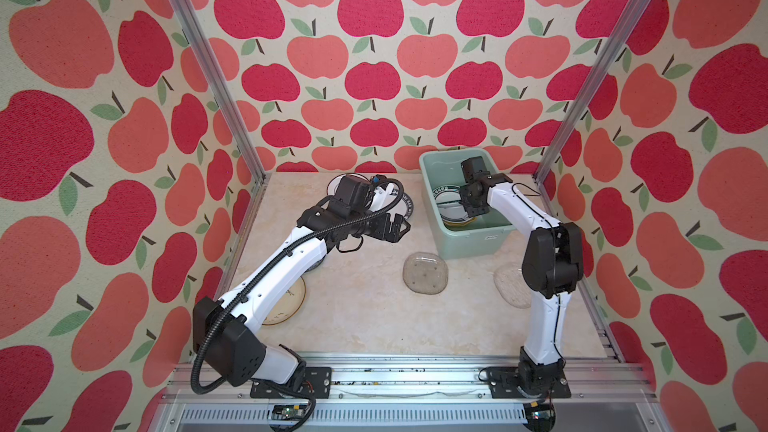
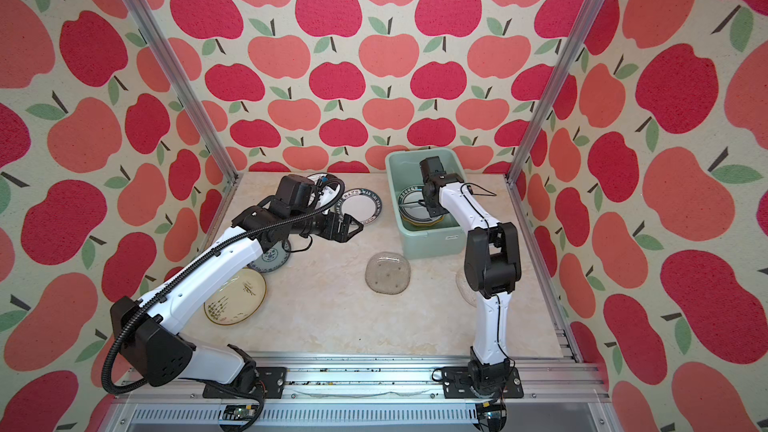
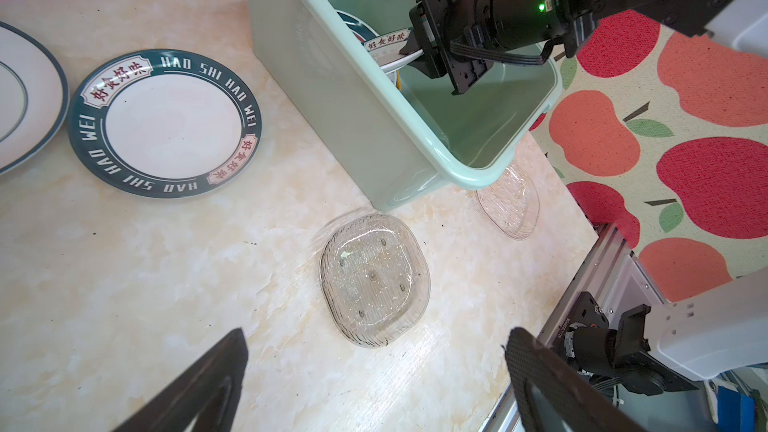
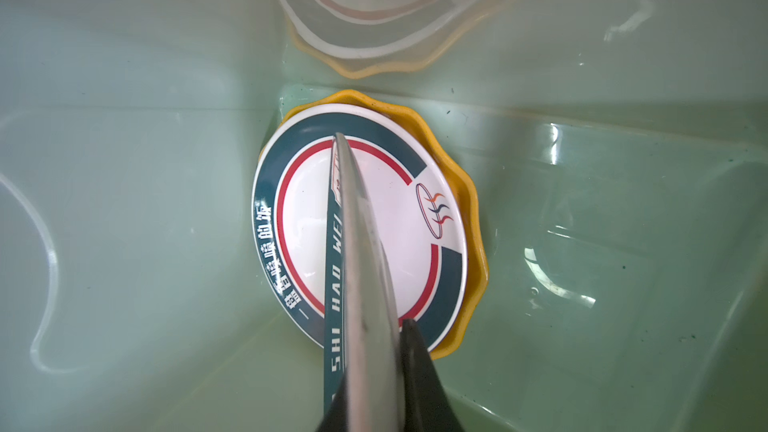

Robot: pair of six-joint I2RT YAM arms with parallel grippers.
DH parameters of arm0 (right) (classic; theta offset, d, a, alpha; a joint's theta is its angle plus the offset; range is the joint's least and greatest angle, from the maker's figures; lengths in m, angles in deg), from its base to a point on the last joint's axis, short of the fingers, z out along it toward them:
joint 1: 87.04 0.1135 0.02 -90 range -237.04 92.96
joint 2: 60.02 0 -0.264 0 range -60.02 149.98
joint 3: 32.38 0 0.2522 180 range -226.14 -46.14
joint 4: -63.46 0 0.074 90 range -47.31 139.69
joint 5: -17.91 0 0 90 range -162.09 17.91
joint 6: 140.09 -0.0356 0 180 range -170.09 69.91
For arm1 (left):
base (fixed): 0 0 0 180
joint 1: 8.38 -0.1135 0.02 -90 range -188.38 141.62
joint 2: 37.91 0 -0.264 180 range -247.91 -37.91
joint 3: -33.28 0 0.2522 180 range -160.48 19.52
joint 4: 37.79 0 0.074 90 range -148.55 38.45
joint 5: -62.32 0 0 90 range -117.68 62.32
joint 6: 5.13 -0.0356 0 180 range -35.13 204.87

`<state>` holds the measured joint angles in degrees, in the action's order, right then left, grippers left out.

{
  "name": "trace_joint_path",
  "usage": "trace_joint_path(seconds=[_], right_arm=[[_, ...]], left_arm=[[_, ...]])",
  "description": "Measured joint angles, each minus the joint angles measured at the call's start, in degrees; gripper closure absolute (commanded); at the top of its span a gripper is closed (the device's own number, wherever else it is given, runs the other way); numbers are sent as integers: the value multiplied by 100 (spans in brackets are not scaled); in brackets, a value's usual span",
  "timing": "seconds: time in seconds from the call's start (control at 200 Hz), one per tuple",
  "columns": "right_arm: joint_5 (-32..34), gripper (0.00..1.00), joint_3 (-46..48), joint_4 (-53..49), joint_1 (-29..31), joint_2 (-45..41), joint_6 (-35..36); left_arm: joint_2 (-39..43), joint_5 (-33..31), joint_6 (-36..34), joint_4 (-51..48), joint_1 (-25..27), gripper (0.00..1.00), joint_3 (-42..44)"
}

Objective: Place the plates into the plastic bin on the countertop
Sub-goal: 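Set the plate down against the stacked plates and open the right gripper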

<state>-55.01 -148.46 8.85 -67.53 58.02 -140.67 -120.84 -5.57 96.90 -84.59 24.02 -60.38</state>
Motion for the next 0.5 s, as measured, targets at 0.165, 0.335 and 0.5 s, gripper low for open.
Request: trace_joint_path(seconds=[0.165,0.335,0.5], right_arm=[[-2,80,-11,7,0,35,-42],[-2,73,-13,9,0,33,-107],[-4,70,92,81,7,33,-149]], left_arm=[[-111,63,0,-22,-22,1,0],[-177,92,0,-87,-39,1,-20],[-188,127,0,-105,-85,1,-42]])
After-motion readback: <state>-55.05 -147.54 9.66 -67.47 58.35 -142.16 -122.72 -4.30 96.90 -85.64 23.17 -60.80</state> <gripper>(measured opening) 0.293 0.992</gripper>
